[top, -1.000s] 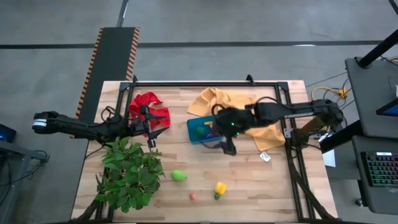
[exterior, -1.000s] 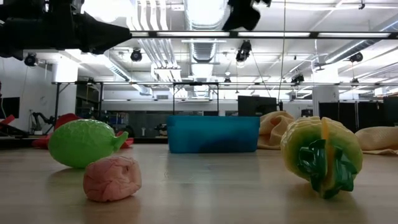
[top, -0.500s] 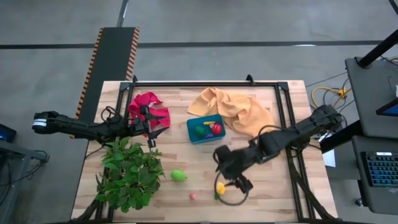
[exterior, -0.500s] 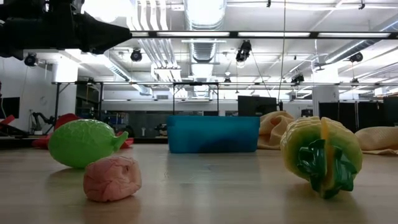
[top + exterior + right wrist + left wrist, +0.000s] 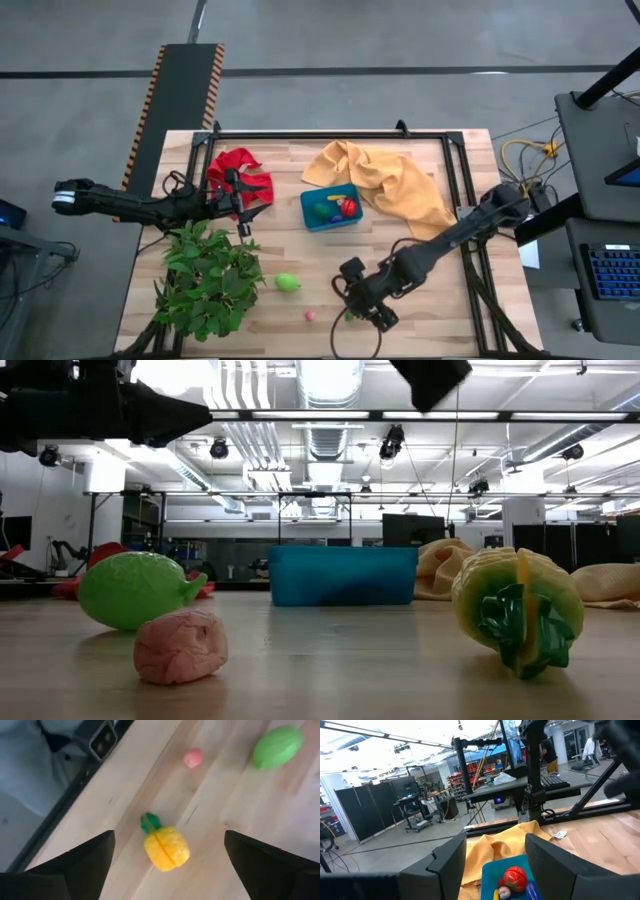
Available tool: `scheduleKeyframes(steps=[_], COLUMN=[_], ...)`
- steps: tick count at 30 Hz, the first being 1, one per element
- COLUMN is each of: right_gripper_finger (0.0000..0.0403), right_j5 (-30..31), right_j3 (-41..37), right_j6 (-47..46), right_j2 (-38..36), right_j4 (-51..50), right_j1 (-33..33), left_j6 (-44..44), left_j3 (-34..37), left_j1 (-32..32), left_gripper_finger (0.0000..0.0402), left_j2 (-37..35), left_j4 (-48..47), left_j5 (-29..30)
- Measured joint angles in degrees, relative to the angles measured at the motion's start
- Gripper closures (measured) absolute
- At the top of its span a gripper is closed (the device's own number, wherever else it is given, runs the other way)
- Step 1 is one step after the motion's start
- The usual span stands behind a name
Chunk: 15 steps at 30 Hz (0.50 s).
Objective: Pick and placing Produce into tupperware
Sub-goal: Put the yellow pineapple into the blue bin
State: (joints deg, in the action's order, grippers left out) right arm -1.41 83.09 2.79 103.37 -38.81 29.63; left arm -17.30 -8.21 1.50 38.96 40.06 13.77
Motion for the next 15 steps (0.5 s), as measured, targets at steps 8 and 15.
scheduleKeyframes(steps=[8,15], right_gripper_finger=[0.0029,0.0029], right_j5=[0.1,0.5], right_j3=[0.0,0.0], right_j6=[-0.6,0.6], right_j2=[6.2,10.9], right_j4=[0.0,-0.7], right_j1=[0.6,0.9], left_j6=[0.1,0.2], left_j3=[0.0,0.0], left_j1=[0.0,0.0], left_gripper_finger=[0.0212,0.0212], left_j2=[0.4,0.3], left_j4=[0.0,0.0], left_j5=[0.0,0.0])
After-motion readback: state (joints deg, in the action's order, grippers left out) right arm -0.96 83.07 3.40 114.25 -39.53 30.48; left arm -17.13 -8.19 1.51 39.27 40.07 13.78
